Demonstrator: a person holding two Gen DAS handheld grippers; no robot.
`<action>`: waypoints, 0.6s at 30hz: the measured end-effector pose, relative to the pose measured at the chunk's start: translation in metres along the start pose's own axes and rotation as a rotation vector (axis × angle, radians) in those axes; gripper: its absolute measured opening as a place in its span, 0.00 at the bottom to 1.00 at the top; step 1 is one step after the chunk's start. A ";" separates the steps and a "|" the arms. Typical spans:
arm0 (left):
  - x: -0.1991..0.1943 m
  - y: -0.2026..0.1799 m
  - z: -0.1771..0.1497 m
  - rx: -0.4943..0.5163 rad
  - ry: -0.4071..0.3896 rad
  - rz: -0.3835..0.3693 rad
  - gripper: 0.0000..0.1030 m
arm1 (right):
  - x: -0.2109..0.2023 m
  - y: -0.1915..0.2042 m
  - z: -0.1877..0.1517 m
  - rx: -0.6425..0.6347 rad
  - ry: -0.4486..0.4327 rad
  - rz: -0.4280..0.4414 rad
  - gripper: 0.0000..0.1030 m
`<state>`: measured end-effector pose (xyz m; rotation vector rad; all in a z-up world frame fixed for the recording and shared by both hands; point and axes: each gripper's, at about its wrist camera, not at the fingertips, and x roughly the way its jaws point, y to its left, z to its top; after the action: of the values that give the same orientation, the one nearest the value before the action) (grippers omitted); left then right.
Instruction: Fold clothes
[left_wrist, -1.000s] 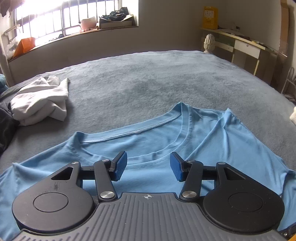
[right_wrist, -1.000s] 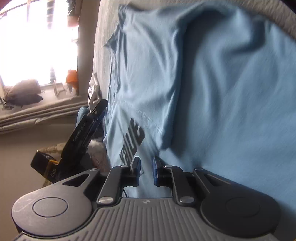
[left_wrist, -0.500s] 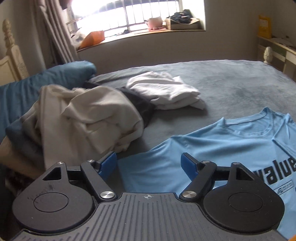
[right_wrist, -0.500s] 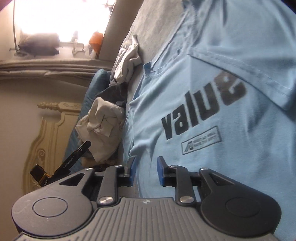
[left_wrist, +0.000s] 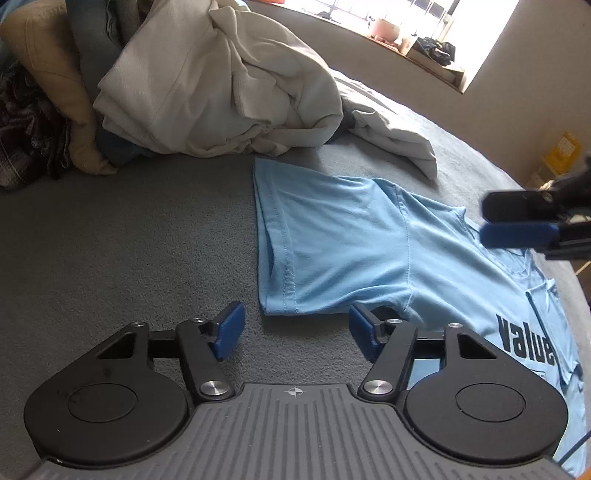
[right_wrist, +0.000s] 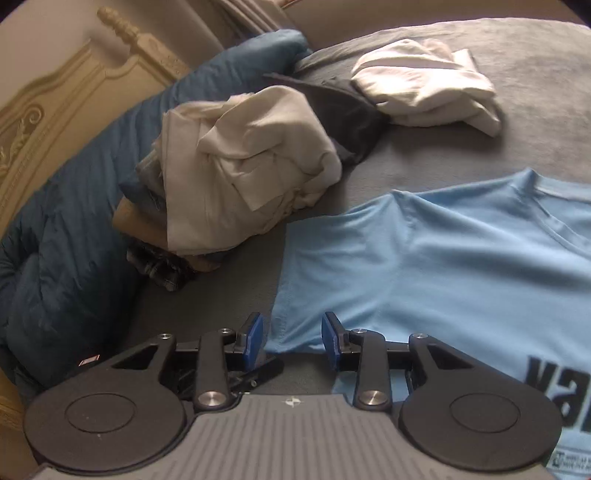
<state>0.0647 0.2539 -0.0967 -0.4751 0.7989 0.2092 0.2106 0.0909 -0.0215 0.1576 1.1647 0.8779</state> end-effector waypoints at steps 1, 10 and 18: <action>0.002 0.003 0.000 -0.015 -0.005 0.003 0.54 | 0.016 0.010 0.007 -0.041 0.017 -0.027 0.37; 0.018 0.010 -0.001 -0.031 -0.049 -0.019 0.50 | 0.133 0.055 0.038 -0.266 0.123 -0.215 0.42; 0.026 0.003 -0.004 0.021 -0.098 0.009 0.14 | 0.182 0.070 0.039 -0.322 0.185 -0.302 0.53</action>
<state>0.0789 0.2547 -0.1196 -0.4388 0.7070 0.2303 0.2278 0.2724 -0.1011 -0.3609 1.1637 0.8087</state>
